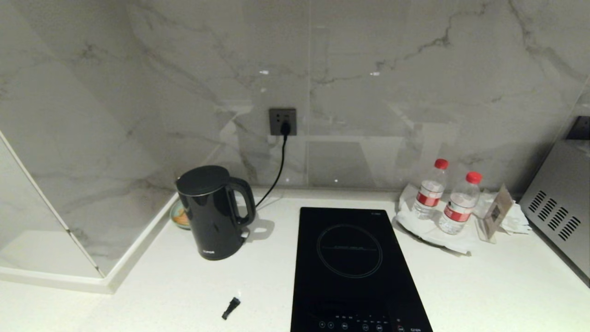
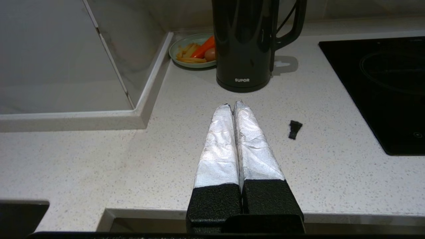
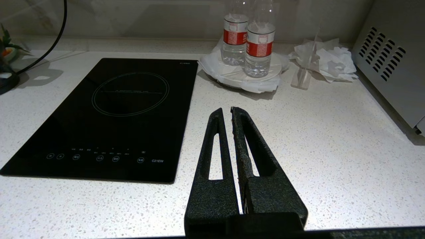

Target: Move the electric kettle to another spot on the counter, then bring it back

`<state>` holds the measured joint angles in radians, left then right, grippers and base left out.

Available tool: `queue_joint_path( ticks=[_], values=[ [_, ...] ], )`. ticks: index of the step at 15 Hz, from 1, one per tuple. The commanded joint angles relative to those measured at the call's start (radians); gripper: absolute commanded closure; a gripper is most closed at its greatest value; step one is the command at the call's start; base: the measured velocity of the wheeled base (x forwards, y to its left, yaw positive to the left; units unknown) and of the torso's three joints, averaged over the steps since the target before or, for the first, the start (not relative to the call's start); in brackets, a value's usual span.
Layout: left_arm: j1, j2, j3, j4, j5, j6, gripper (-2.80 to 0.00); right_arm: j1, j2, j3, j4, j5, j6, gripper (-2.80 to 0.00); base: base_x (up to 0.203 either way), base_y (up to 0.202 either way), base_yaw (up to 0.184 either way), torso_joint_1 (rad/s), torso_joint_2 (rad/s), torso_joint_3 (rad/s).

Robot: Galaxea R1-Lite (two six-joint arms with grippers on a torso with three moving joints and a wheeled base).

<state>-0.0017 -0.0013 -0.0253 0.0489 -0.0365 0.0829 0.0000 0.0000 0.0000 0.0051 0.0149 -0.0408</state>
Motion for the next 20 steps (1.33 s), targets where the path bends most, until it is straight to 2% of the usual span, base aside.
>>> queue_joint_path(
  ticks=[1,3,5,7,20],
  values=[
    [0.0,0.003,0.002,0.0,0.0,-0.003,0.0,0.0,0.0,0.0,-0.001,0.0,-0.001,0.0,0.0,0.0,0.0,0.0,0.0,0.0],
    [0.0,0.013,-0.003,0.022,-0.003,0.001,0.0,0.0,0.0,0.0,-0.001,0.0,-0.001,0.0,0.0,0.0,0.0,0.0,0.0,0.0],
    [-0.002,0.005,-0.008,0.036,0.008,-0.043,0.0,0.0,0.0,0.0,-0.001,-0.001,-0.001,0.0,0.0,0.0,0.0,0.0,0.0,0.0],
    [-0.001,0.004,-0.008,0.033,0.025,-0.051,0.0,0.0,0.0,0.0,0.0,-0.003,0.001,0.0,0.0,0.0,0.0,0.0,0.0,0.0],
    [0.0,0.004,-0.005,0.031,0.033,-0.068,0.0,0.0,0.0,0.0,-0.001,-0.004,0.001,0.0,0.0,0.0,0.0,0.0,0.0,0.0]
  ],
)
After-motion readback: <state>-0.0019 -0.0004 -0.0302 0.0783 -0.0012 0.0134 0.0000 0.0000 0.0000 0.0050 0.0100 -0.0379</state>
